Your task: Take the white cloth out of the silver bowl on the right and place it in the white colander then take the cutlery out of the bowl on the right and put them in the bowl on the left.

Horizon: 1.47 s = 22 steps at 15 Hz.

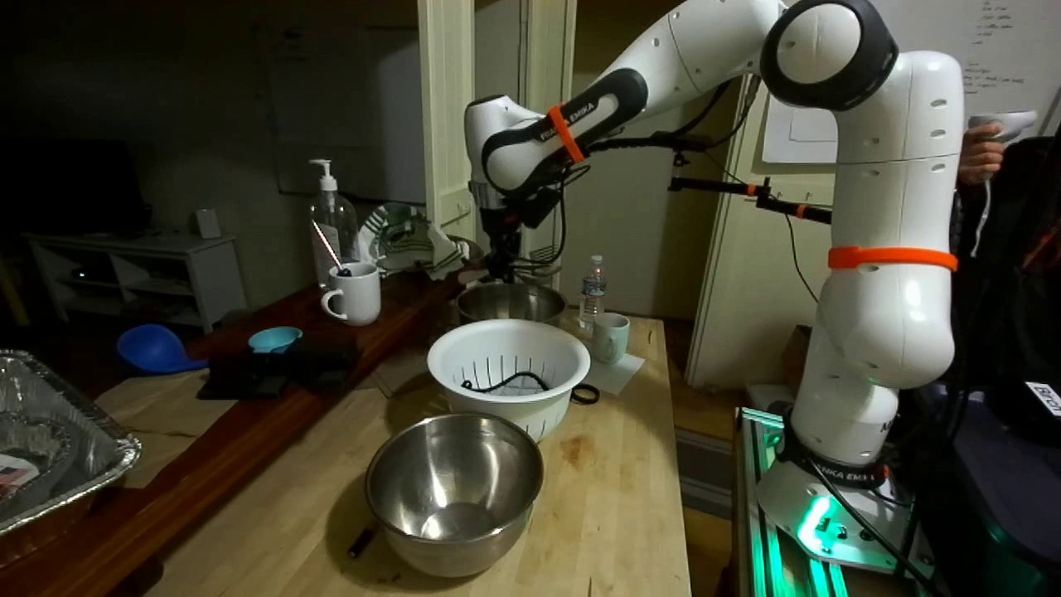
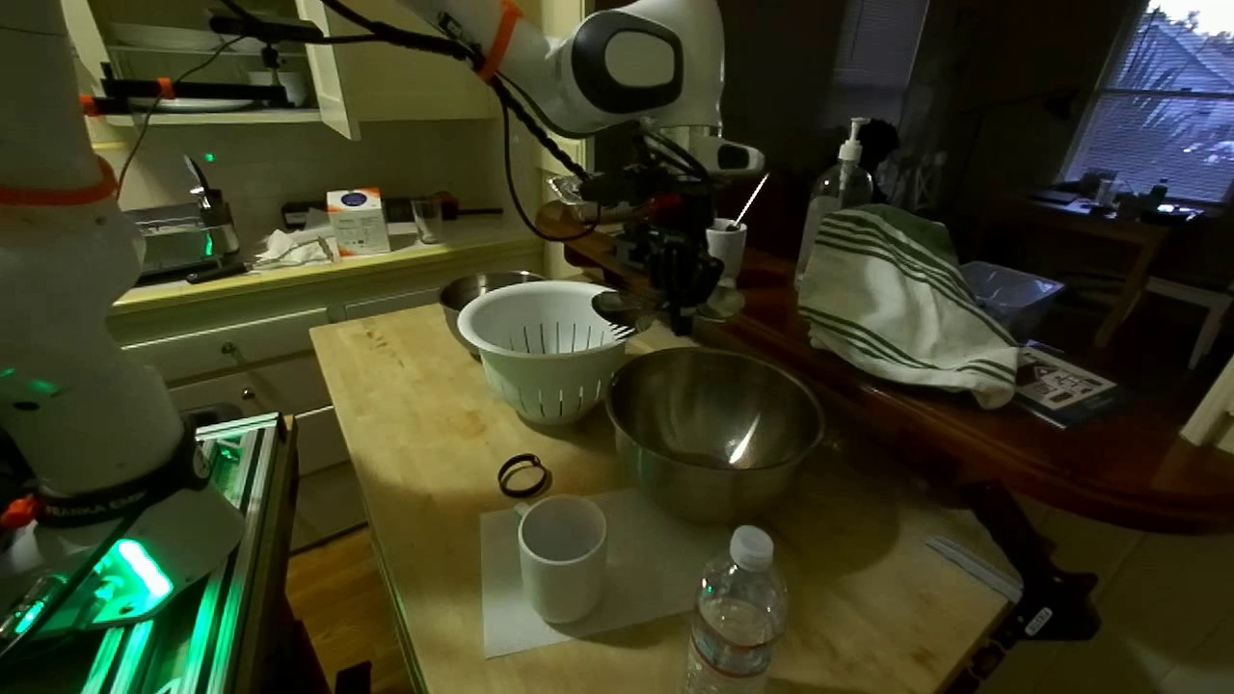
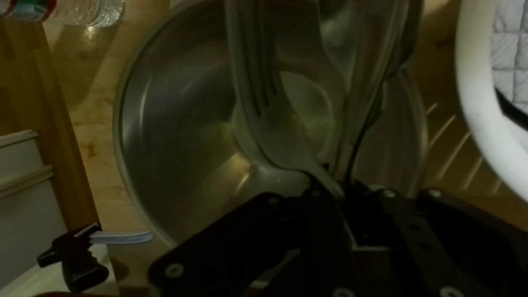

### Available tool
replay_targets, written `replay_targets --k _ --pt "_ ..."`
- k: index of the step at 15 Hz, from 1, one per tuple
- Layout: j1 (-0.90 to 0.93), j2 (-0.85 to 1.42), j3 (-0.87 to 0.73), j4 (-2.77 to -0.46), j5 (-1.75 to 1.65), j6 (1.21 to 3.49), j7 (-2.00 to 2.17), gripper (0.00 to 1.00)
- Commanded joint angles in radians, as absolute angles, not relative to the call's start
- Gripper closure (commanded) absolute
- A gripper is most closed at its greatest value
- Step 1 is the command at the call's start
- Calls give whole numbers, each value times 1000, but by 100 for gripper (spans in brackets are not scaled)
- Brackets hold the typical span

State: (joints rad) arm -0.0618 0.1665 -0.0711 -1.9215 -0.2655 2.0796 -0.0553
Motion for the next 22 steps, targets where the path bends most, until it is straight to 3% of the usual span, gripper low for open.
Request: replay_targets --k 1,9,15,22 --pt "18 126 -26 -1994 -397 2063 -4 98" --pt "128 -5 57 -2281 -649 2242 233 98" --pt "100 -211 70 -2529 -845 2379 254 98" --pt "90 -260 64 -2456 -719 2285 36 98"
